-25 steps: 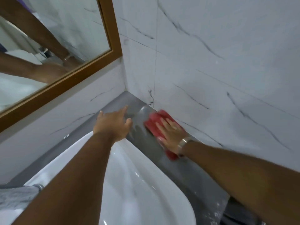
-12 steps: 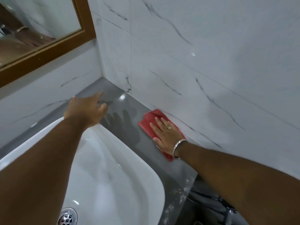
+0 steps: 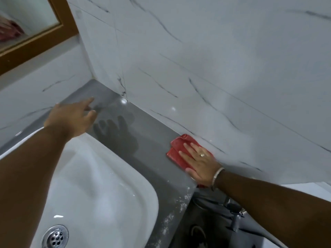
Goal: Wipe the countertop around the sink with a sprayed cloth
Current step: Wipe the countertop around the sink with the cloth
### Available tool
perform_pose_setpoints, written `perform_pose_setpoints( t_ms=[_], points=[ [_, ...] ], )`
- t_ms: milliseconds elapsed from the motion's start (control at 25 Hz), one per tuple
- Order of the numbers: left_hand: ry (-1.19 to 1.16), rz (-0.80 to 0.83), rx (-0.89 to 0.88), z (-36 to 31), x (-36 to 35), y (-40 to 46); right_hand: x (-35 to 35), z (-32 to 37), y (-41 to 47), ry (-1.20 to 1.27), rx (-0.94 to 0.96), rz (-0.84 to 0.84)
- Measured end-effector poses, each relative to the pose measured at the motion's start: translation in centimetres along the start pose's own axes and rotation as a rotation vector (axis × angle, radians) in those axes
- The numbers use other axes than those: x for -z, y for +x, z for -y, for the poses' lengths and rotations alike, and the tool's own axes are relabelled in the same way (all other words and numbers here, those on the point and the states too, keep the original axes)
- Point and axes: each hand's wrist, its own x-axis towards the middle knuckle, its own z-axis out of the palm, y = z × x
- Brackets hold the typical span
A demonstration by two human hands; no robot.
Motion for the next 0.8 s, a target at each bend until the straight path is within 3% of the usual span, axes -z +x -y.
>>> perform_pose_setpoints(
  t_ms=[200,360,640,800],
  points=[
    [-0.015,0.025,0.078,-0.7,0.2,-0.3,-0.8,-0.8,-0.8,-0.001,-0.006,-0.040],
    [-0.005,-0.081,0.013,-0.9,0.1,-1.0,-2.3,-1.9,-4.1,0.086,-0.006,-0.097],
    [0.020,-0.068,0.006,-0.3,-0.1,-0.7,0.2,0.7,4.2,0.028,0.059,-0.090],
    [-0.004,-0.096,0.013,-1.1,0.1,-1.1,-2.3,-2.1,-2.6,0.014,0.113,-0.118]
  ],
)
